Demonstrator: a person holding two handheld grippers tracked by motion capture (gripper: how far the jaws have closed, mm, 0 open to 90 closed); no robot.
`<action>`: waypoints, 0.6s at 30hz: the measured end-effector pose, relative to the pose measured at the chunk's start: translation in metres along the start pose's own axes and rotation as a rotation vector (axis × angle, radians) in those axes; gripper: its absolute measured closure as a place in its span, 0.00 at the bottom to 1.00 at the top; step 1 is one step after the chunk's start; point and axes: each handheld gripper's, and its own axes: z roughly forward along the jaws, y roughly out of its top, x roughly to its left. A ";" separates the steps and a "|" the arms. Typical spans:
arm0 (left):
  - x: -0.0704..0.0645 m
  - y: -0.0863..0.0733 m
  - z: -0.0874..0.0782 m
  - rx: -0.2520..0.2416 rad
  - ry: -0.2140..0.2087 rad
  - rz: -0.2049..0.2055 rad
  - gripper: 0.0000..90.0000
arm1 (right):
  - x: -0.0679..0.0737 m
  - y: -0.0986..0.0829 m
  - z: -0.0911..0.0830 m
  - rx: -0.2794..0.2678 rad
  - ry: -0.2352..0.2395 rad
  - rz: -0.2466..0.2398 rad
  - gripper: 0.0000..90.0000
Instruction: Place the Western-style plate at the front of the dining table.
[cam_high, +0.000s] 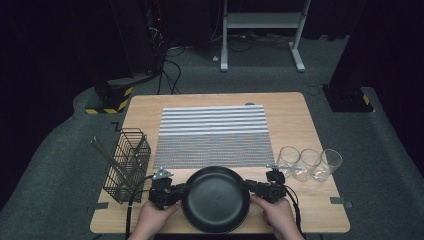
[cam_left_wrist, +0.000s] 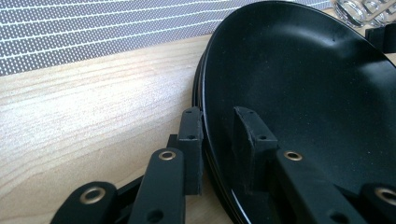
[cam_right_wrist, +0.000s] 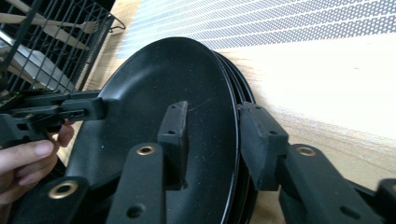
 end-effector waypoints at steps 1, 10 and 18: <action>0.000 0.000 0.000 -0.002 0.000 0.000 0.81 | 0.000 0.000 0.000 0.003 0.010 -0.001 0.65; 0.001 0.000 -0.003 0.003 -0.005 -0.019 0.82 | -0.007 -0.002 -0.010 0.078 0.080 0.005 0.61; 0.002 0.000 -0.003 -0.011 -0.014 -0.066 0.82 | -0.005 -0.004 -0.012 0.088 0.030 0.009 0.74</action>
